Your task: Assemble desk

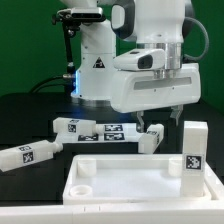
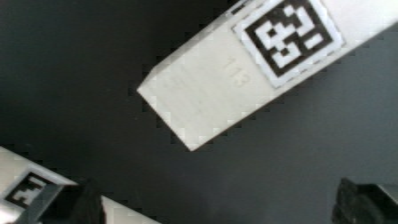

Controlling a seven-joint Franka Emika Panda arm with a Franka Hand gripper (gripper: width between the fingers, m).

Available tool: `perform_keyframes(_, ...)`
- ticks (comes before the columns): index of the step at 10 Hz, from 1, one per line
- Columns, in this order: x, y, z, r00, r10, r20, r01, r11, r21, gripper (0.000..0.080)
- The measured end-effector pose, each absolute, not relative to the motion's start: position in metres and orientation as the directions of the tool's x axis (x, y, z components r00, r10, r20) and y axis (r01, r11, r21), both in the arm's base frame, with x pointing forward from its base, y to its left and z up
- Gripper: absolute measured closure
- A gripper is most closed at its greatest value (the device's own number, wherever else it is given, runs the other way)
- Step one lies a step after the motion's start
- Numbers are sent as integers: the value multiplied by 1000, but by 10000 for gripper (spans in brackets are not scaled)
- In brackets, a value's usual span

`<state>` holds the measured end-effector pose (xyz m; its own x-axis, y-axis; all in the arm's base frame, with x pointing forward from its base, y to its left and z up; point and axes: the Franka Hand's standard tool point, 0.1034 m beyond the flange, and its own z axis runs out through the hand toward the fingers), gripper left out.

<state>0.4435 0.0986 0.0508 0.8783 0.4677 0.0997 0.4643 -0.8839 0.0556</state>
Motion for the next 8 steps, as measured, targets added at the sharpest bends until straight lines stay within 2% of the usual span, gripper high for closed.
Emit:
perform_keyframes(1,449,104,55,862,481,159,477,-876,65,151)
perform_keyframes(4,446,104,54,945,283,165,283,-959,20,151)
perform_keyframes(6,445,98,52,987,-57,154,-51,-998,-43,151)
perform_keyframes(8,447,94,52,947,-290,135,-281,-956,-85,151)
